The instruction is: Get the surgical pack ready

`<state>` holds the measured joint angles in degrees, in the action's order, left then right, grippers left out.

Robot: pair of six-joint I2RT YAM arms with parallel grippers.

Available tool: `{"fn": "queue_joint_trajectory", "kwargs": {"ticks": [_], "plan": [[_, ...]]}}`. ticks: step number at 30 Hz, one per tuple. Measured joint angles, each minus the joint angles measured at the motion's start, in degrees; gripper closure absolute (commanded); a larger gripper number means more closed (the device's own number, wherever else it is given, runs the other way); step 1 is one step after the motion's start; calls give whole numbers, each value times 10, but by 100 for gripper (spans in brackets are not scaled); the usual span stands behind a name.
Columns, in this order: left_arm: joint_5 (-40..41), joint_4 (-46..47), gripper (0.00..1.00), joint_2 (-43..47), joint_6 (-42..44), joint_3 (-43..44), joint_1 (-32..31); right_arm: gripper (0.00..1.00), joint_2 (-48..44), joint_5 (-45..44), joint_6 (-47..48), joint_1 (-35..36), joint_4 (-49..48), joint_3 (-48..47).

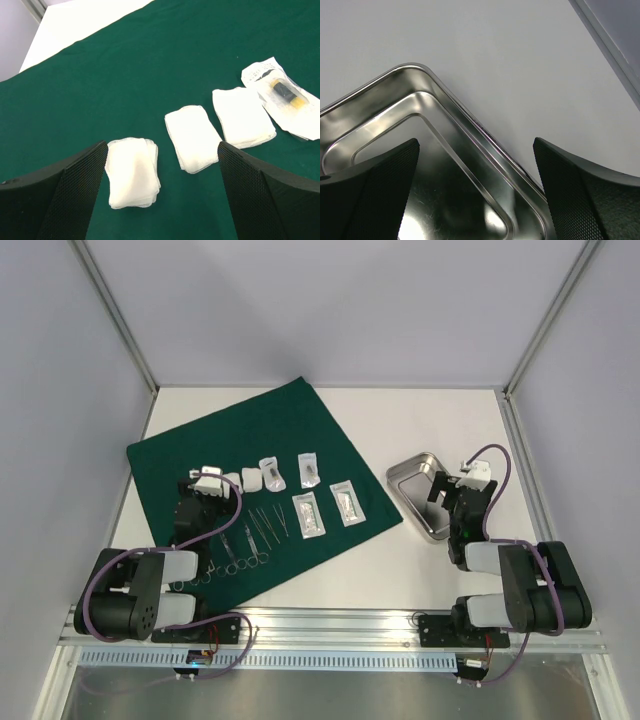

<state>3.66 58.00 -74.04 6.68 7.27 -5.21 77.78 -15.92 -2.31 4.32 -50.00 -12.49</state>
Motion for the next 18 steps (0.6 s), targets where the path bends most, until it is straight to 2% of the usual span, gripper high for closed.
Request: {"fn": "queue_joint_trajectory", "kwargs": {"ticks": [3,7,8,11,14,16,18], "plan": [[0,0,0,0,0,0,0,0,-4,-1,0,0,6,-1],[0,0,0,0,0,0,0,0,-75,-33,-23,0,155,-65],[0,0,0,0,0,0,0,7,-101,-35,-31,0,201,-98],[-7,-13,0,11,0,1,0,16,-163,-10,-58,0,319,-198],[-26,-147,0,85,5,44,0,12,-193,35,-88,9,433,-308],[-48,-295,7,120,14,146,0,11,-197,63,-103,31,506,-368],[-75,-419,9,118,26,279,0,11,-195,82,-116,67,572,-407]]}}
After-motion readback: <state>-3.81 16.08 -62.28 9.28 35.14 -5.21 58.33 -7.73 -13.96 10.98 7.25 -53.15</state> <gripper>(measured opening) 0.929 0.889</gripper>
